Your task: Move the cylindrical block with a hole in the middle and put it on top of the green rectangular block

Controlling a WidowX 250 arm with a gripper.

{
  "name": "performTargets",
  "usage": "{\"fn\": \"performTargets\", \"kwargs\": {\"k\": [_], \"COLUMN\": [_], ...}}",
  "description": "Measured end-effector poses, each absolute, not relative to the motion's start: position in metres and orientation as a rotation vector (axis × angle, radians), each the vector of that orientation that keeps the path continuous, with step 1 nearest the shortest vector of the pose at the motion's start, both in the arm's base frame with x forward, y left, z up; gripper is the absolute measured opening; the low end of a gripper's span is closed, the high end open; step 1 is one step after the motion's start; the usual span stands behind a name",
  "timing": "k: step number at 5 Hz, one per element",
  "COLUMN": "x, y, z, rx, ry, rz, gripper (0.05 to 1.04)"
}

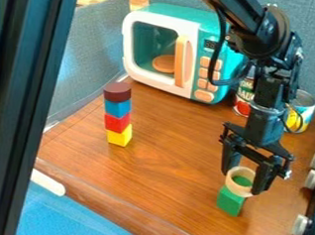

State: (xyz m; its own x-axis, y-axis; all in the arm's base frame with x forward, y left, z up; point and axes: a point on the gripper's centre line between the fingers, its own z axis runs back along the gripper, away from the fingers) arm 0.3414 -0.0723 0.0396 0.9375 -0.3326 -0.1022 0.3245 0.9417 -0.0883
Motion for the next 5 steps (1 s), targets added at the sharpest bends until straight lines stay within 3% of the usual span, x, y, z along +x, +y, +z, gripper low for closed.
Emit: {"fn": "performTargets", "kwargs": {"k": [2,3,4,5], "x": [0.339,0.338,0.335,0.335], "y": [-0.074,-0.075,-0.068,-0.058], "z": [0.038,0.037,0.034,0.033], "rx": [-0.070,-0.081,-0.119,-0.129], "ry": [0.122,0.125,0.139,0.140], "rz": [-0.321,-0.311,-0.269,-0.225], "gripper": [0.777,0.842,1.009,1.005]}}
